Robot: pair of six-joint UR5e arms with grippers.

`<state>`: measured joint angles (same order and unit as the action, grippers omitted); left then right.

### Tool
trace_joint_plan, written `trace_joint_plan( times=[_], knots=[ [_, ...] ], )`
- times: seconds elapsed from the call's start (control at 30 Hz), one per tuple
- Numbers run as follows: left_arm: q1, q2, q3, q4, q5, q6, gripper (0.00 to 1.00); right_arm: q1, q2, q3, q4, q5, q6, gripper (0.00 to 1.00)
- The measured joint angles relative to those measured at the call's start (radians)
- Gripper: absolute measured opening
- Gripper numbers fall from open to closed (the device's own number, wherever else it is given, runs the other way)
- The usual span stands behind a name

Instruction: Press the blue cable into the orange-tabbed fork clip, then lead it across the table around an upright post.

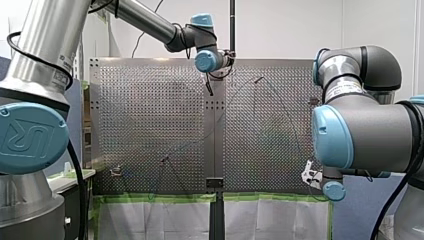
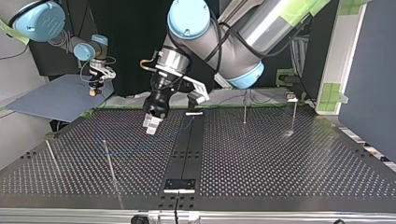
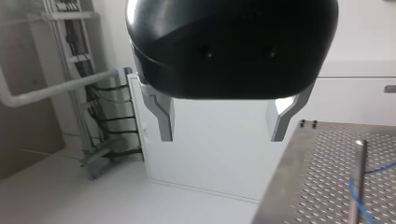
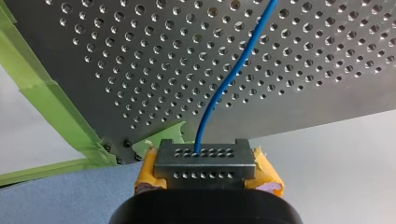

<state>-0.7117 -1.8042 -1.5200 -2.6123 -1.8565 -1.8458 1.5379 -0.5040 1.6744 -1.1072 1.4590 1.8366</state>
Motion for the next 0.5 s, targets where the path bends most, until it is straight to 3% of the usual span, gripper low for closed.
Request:
trace_joint_plan(
  times=[0.33, 0.5],
  knots=[
    [0.000, 0.086, -0.086, 0.086, -0.002, -0.004, 0.96, 0.000, 0.000, 0.000, 0.001, 0.000, 0.000, 0.00],
    [0.000, 0.126, -0.128, 0.129, -0.024, -0.010, 0.96, 0.000, 0.000, 0.000, 0.001, 0.000, 0.000, 0.00]
  ],
)
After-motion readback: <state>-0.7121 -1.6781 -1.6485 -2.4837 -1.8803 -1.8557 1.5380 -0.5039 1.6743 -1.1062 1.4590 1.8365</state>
